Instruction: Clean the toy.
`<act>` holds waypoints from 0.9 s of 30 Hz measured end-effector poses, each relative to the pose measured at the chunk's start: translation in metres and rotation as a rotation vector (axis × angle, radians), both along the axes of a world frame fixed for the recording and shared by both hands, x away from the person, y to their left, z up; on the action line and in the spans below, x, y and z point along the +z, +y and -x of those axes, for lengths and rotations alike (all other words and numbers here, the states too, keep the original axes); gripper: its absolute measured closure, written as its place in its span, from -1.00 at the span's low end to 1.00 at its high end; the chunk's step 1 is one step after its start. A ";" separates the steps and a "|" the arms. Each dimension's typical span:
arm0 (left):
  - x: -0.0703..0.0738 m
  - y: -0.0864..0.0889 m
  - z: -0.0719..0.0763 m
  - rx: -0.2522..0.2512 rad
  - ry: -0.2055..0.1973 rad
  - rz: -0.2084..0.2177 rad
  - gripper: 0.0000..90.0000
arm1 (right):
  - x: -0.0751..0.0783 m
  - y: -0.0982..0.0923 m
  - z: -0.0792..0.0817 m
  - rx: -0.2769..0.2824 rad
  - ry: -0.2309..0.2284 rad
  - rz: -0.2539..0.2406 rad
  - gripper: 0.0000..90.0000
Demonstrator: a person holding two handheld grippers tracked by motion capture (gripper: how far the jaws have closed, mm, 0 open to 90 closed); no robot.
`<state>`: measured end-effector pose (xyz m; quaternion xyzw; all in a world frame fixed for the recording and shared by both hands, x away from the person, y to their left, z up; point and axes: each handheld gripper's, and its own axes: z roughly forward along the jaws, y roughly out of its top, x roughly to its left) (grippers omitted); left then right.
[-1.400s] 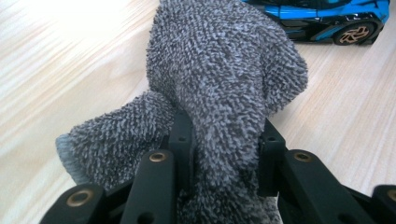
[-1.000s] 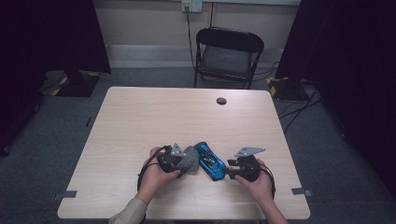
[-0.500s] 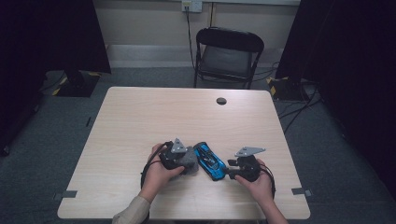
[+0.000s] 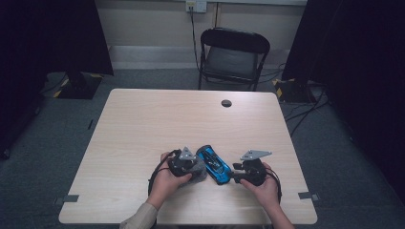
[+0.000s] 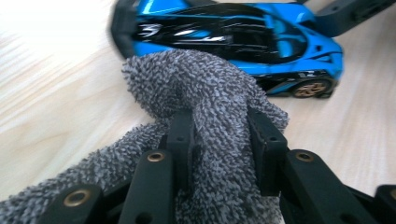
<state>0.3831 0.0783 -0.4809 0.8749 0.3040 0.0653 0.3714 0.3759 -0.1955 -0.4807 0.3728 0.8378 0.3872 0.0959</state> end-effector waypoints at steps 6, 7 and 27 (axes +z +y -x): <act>0.002 -0.012 0.006 -0.052 0.002 -0.020 0.52 | 0.000 0.000 -0.001 0.001 0.004 -0.002 0.19; 0.003 -0.013 0.007 -0.057 0.005 -0.019 0.53 | 0.000 0.000 -0.001 0.001 0.003 -0.001 0.19; 0.007 -0.035 0.030 -0.191 0.039 -0.028 0.55 | 0.000 0.000 0.000 0.000 0.000 -0.002 0.19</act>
